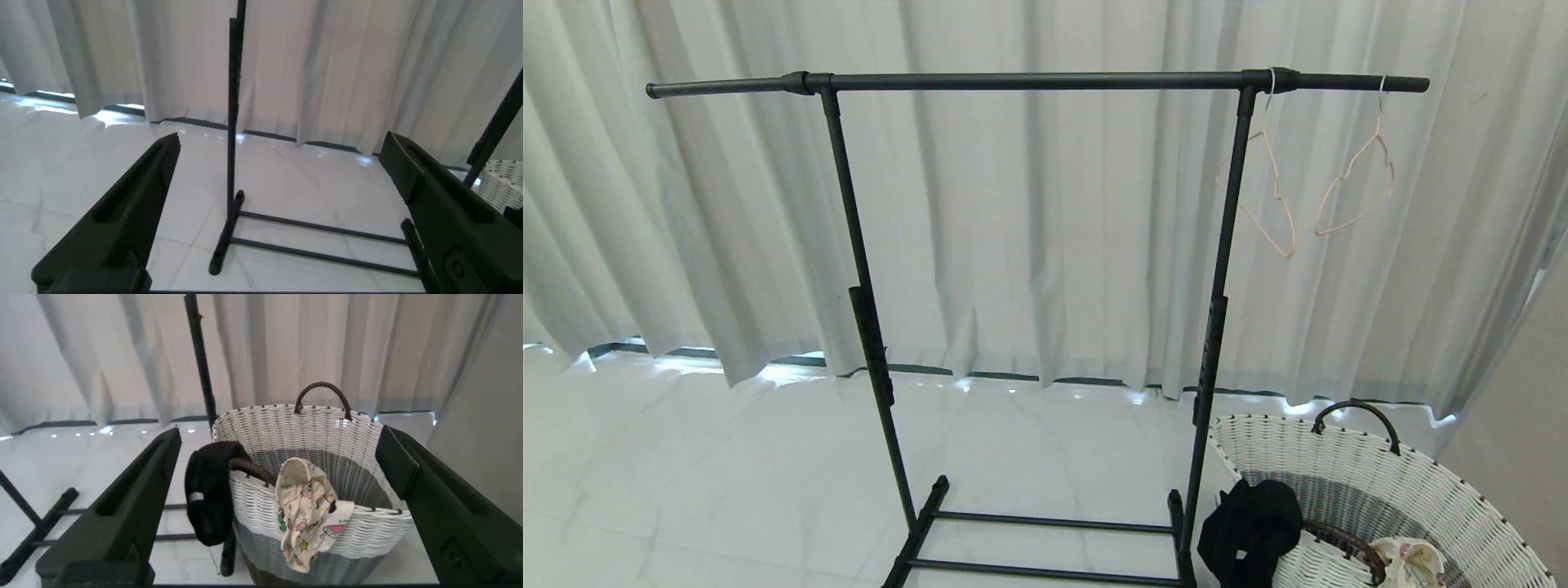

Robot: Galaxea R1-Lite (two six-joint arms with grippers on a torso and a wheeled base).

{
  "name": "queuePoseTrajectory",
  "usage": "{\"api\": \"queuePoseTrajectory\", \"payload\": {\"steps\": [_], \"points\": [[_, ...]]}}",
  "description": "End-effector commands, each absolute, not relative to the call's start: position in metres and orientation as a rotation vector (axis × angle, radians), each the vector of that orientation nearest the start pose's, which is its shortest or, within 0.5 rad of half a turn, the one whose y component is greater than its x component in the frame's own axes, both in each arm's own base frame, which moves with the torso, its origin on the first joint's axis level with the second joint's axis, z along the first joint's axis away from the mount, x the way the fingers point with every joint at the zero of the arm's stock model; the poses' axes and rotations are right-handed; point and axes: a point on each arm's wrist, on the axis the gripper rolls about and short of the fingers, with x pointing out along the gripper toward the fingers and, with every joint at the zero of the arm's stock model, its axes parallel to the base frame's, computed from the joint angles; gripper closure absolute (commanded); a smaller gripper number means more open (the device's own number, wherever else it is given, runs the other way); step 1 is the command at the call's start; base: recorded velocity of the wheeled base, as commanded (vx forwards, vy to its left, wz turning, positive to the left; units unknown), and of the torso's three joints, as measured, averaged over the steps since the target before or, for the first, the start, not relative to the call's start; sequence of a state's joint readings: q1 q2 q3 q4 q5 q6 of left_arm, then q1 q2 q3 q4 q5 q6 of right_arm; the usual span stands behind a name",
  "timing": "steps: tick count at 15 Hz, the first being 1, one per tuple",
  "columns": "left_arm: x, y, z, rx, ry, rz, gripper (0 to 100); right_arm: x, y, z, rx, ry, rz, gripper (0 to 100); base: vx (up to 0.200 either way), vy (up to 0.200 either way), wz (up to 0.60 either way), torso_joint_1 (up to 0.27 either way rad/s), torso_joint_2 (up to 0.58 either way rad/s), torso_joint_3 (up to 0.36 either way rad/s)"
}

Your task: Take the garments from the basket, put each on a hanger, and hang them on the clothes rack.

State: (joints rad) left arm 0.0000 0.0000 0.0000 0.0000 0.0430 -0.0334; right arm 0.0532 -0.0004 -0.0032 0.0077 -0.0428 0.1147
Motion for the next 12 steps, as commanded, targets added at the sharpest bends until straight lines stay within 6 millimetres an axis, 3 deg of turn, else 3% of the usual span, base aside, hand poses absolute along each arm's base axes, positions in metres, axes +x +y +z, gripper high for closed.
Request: {"api": "queuePoseTrajectory", "payload": {"steps": [1, 6, 7, 8, 10, 12], "points": [[-0.023, 0.001, 0.076, -0.035, 0.001, 0.045, 0, -0.023, -0.002, 0.076, 0.113, 0.005, 0.010, 0, 0.000, 0.000, 0.00, 0.000, 0.00, 0.000], [-0.023, 0.001, 0.076, -0.034, 0.001, 0.043, 0, -0.023, -0.002, 0.076, 0.098, -0.001, 0.012, 0, 0.000, 0.000, 0.00, 0.000, 0.00, 0.000], [-0.023, 0.001, 0.076, -0.029, 0.001, 0.043, 0, -0.028, -0.001, 0.092, 0.110, -0.059, 0.069, 0, 0.000, 0.000, 0.00, 0.000, 0.00, 0.000], [-0.023, 0.001, 0.076, -0.028, 0.001, 0.043, 0, -0.036, -0.001, 0.123, 0.135, -0.115, 0.185, 0, 0.000, 0.000, 0.00, 0.000, 0.00, 0.000], [-0.023, 0.001, 0.076, -0.031, 0.001, 0.043, 0, -0.020, -0.001, 0.162, 0.069, 0.008, 0.222, 0, 0.000, 0.000, 0.00, 0.000, 0.00, 0.000], [-0.023, 0.001, 0.076, -0.026, 0.001, 0.043, 0, 0.023, 0.005, 0.176, -0.174, 0.251, 0.248, 0, 0.000, 0.000, 0.00, 0.000, 0.00, 0.000]]}}
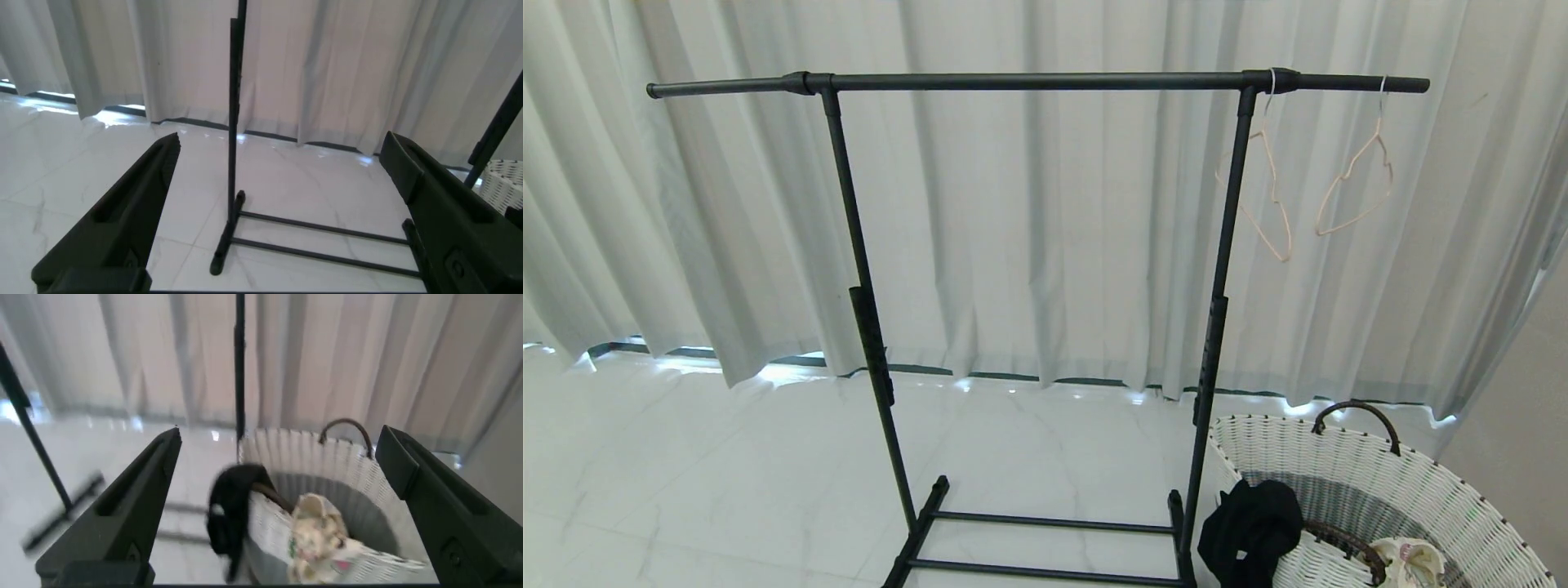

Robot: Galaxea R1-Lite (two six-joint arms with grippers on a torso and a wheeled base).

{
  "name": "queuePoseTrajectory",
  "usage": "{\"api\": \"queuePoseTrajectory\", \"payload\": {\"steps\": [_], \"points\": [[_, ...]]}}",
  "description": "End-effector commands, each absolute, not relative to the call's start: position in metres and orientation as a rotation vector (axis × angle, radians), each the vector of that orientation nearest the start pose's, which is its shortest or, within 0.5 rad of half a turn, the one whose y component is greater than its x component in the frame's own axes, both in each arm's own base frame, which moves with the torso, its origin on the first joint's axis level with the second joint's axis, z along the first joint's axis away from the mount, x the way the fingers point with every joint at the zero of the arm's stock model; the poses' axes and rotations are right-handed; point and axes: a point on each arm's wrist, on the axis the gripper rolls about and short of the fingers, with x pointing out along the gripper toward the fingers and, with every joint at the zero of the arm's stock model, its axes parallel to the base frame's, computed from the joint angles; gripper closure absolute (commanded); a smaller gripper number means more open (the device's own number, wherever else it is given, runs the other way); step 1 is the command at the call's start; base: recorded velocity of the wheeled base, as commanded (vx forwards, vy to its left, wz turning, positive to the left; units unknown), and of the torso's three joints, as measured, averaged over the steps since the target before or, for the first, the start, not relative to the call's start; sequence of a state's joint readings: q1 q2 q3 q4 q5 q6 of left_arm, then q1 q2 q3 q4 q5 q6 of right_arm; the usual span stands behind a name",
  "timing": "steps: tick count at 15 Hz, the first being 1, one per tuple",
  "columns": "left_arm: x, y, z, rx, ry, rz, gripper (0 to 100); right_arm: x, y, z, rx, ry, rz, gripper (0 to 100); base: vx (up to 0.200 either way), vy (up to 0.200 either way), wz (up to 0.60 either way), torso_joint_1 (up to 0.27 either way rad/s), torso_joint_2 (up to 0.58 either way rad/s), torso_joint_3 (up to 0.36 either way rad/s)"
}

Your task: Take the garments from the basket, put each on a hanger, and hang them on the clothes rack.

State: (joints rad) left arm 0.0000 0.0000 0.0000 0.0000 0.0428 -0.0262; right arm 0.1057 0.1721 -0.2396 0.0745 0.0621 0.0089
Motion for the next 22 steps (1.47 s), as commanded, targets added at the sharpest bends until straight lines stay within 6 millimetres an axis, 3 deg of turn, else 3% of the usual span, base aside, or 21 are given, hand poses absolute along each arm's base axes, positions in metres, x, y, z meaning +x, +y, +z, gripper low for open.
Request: {"api": "queuePoseTrajectory", "payload": {"steps": [1, 3, 5, 6, 7, 9, 13, 22], "points": [[-0.023, 0.001, 0.076, -0.028, 0.001, 0.043, 0, 0.046, 0.008, 0.174, -0.250, 0.365, 0.262, 0, 0.000, 0.000, 0.00, 0.000, 0.00, 0.000], [-0.023, 0.001, 0.076, -0.026, 0.001, 0.043, 0, 0.092, 0.009, 0.163, -0.364, 0.588, 0.257, 0, 0.000, 0.000, 0.00, 0.000, 0.00, 0.000], [-0.023, 0.001, 0.076, -0.028, 0.001, 0.043, 0, 0.123, 0.005, 0.155, -0.425, 0.699, 0.258, 0, 0.000, 0.000, 0.00, 0.000, 0.00, 0.000], [-0.023, 0.001, 0.076, -0.028, 0.001, 0.043, 0, 0.157, -0.005, 0.142, -0.484, 0.768, 0.248, 0, 0.000, 0.000, 0.00, 0.000, 0.00, 0.000], [-0.023, 0.001, 0.076, -0.026, 0.001, 0.043, 0, 0.178, -0.014, 0.130, -0.531, 0.794, 0.243, 0, 0.000, 0.000, 0.00, 0.000, 0.00, 0.000], [-0.023, 0.001, 0.076, -0.028, 0.001, 0.043, 0, 0.205, -0.030, 0.107, -0.615, 0.836, 0.250, 0, 0.000, 0.000, 0.00, 0.000, 0.00, 0.000], [-0.023, 0.001, 0.076, -0.026, 0.001, 0.043, 0, 0.239, -0.038, 0.062, -0.682, 0.907, 0.314, 0, 0.000, 0.000, 0.00, 0.000, 0.00, 0.000], [-0.023, 0.001, 0.075, -0.032, -0.001, 0.043, 0, 0.256, -0.064, 0.004, -0.718, 1.035, 0.322, 0, 0.000, 0.000, 0.00, 0.000, 0.00, 0.000]]}}
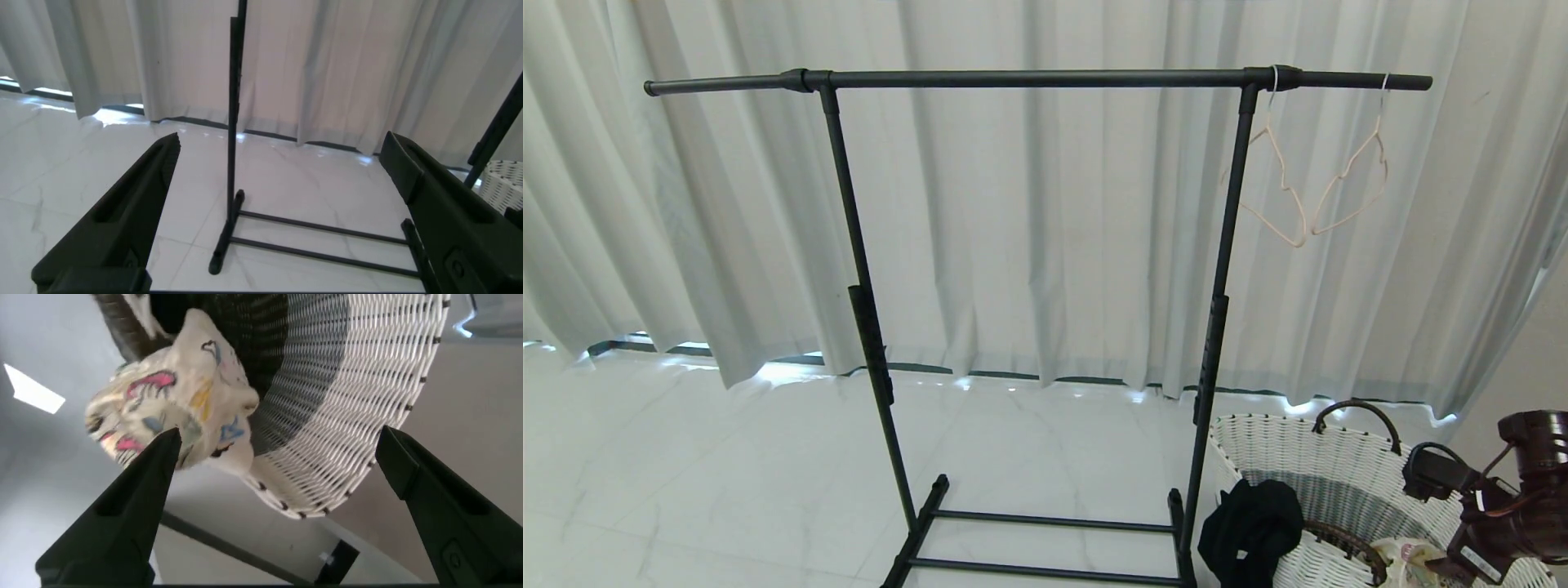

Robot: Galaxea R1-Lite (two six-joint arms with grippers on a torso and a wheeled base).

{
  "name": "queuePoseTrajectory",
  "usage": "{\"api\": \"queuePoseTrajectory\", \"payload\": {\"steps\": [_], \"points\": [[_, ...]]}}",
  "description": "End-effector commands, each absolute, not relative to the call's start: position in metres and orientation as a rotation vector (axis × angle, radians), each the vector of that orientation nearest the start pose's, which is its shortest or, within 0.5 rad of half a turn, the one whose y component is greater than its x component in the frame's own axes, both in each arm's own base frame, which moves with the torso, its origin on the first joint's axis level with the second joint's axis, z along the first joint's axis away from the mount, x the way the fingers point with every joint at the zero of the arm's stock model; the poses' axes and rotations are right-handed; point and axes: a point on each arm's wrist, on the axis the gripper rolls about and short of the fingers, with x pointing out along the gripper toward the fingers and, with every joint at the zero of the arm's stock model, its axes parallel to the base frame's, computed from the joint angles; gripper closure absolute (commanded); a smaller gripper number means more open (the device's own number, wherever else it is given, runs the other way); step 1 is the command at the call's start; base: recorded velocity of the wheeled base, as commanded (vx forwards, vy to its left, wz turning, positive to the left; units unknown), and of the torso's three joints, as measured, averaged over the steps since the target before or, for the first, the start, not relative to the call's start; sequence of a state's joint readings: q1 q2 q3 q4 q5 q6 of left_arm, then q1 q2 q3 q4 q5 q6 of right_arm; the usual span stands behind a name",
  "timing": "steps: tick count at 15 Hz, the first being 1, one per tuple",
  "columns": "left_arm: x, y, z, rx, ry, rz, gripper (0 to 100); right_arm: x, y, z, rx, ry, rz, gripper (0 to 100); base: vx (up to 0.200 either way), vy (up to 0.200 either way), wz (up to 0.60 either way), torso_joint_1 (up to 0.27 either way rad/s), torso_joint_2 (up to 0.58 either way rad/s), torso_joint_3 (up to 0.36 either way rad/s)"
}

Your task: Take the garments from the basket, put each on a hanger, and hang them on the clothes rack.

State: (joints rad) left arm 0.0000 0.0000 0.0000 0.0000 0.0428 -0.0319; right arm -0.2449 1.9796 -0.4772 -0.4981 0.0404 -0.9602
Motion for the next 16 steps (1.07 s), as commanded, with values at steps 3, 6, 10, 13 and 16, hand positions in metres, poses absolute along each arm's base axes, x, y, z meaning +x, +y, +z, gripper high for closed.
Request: {"api": "queuePoseTrajectory", "payload": {"steps": [3, 6, 10, 13, 16], "points": [[-0.023, 0.001, 0.076, -0.032, 0.001, 0.043, 0, 0.265, -0.068, -0.014, -0.737, 1.022, 0.284, 0, 0.000, 0.000, 0.00, 0.000, 0.00, 0.000], [-0.023, 0.001, 0.075, -0.032, -0.001, 0.043, 0, 0.272, -0.069, -0.019, -0.743, 0.992, 0.275, 0, 0.000, 0.000, 0.00, 0.000, 0.00, 0.000], [-0.023, 0.001, 0.076, -0.032, 0.001, 0.045, 0, 0.285, -0.072, -0.017, -0.750, 0.961, 0.257, 0, 0.000, 0.000, 0.00, 0.000, 0.00, 0.000], [-0.023, 0.001, 0.076, -0.034, 0.001, 0.043, 0, 0.285, -0.073, -0.017, -0.743, 0.960, 0.257, 0, 0.000, 0.000, 0.00, 0.000, 0.00, 0.000], [-0.023, 0.001, 0.076, -0.032, 0.001, 0.043, 0, 0.285, -0.073, -0.015, -0.741, 0.950, 0.250, 100, 0.000, 0.000, 0.00, 0.000, 0.00, 0.000]]}}
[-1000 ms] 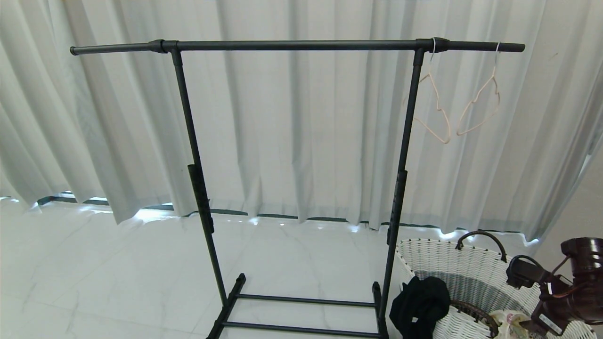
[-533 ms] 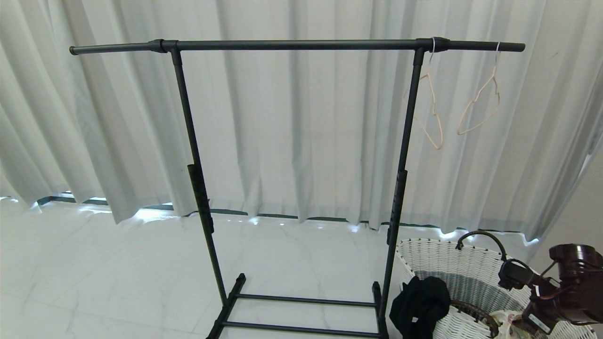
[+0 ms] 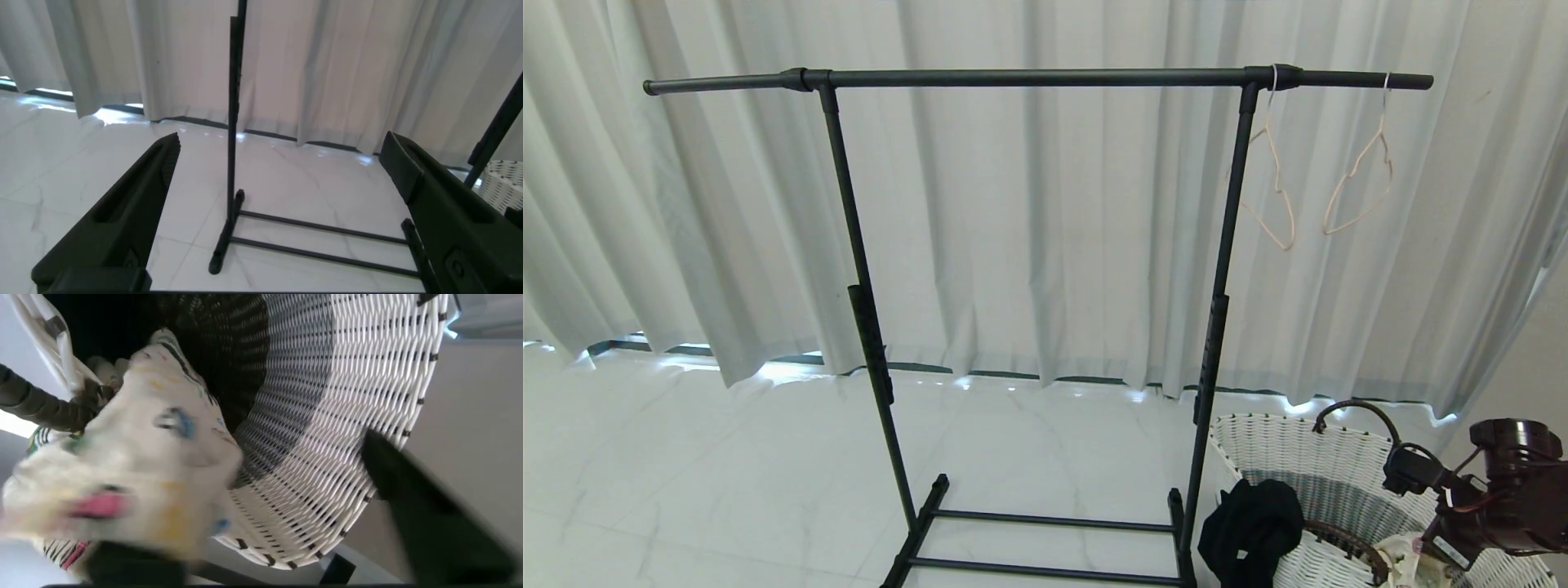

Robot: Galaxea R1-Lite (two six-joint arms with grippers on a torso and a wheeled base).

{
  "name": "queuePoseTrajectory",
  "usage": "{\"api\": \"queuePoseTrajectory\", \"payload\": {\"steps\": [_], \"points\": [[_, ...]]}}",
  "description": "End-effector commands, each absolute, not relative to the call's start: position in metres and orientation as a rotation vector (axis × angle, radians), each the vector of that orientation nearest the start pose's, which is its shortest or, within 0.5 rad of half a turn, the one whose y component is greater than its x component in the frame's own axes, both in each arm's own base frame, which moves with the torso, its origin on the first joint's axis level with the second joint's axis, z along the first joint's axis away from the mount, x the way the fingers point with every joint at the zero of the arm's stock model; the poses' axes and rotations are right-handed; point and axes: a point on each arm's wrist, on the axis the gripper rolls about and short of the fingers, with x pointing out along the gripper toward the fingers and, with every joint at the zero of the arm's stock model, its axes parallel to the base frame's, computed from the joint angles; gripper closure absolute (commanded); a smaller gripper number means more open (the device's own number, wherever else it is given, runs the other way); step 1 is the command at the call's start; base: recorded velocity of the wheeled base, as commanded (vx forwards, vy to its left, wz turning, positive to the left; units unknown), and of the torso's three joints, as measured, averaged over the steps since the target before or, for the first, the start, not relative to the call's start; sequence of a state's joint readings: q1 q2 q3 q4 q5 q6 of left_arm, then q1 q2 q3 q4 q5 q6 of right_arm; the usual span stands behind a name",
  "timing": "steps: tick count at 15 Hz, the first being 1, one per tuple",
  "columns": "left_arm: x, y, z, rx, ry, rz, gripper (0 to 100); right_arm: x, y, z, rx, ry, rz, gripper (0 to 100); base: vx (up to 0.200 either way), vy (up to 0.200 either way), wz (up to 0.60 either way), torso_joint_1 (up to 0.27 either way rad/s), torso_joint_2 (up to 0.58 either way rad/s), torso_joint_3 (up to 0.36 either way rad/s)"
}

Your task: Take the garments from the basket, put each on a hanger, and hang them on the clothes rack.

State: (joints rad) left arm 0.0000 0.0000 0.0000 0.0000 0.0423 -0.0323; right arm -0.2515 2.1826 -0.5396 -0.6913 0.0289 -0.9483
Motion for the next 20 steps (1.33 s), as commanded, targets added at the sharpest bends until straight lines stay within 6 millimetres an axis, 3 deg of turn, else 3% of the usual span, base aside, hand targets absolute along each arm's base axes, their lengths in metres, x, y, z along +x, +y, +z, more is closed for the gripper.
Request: {"api": "queuePoseTrajectory", "payload": {"steps": [1, 4, 6, 8, 11, 13, 16, 20], "points": [[-0.023, 0.001, 0.076, -0.032, 0.001, 0.043, 0, 0.284, -0.072, -0.012, -0.743, 0.941, 0.247, 100, 0.000, 0.000, 0.00, 0.000, 0.00, 0.000], [-0.023, 0.001, 0.075, -0.038, -0.001, 0.043, 0, 0.265, -0.067, 0.023, -0.742, 0.886, 0.204, 100, 0.000, 0.000, 0.00, 0.000, 0.00, 0.000], [-0.023, 0.001, 0.076, -0.034, 0.001, 0.043, 0, 0.245, -0.061, 0.062, -0.722, 0.881, 0.200, 100, 0.000, 0.000, 0.00, 0.000, 0.00, 0.000], [-0.023, 0.001, 0.075, -0.035, -0.001, 0.043, 0, 0.220, -0.049, 0.116, -0.669, 0.837, 0.165, 100, 0.000, 0.000, 0.00, 0.000, 0.00, 0.000], [-0.023, 0.001, 0.075, -0.035, -0.001, 0.043, 0, 0.162, -0.031, 0.201, -0.645, 0.775, 0.145, 100, 0.000, 0.000, 0.00, 0.000, 0.00, 0.000], [-0.023, 0.001, 0.075, -0.035, -0.001, 0.043, 0, 0.127, -0.022, 0.237, -0.653, 0.740, 0.142, 100, 0.000, 0.000, 0.00, 0.000, 0.00, 0.000], [-0.023, 0.001, 0.075, -0.035, -0.001, 0.043, 0, 0.102, -0.015, 0.256, -0.684, 0.647, 0.127, 100, -0.067, 0.000, 0.00, -0.001, 0.00, 0.002], [-0.023, 0.001, 0.075, -0.037, -0.001, 0.043, 0, 0.101, -0.008, 0.274, -0.720, 0.586, 0.157, 100, -0.200, 0.000, 0.00, 0.000, 0.00, 0.000]]}}
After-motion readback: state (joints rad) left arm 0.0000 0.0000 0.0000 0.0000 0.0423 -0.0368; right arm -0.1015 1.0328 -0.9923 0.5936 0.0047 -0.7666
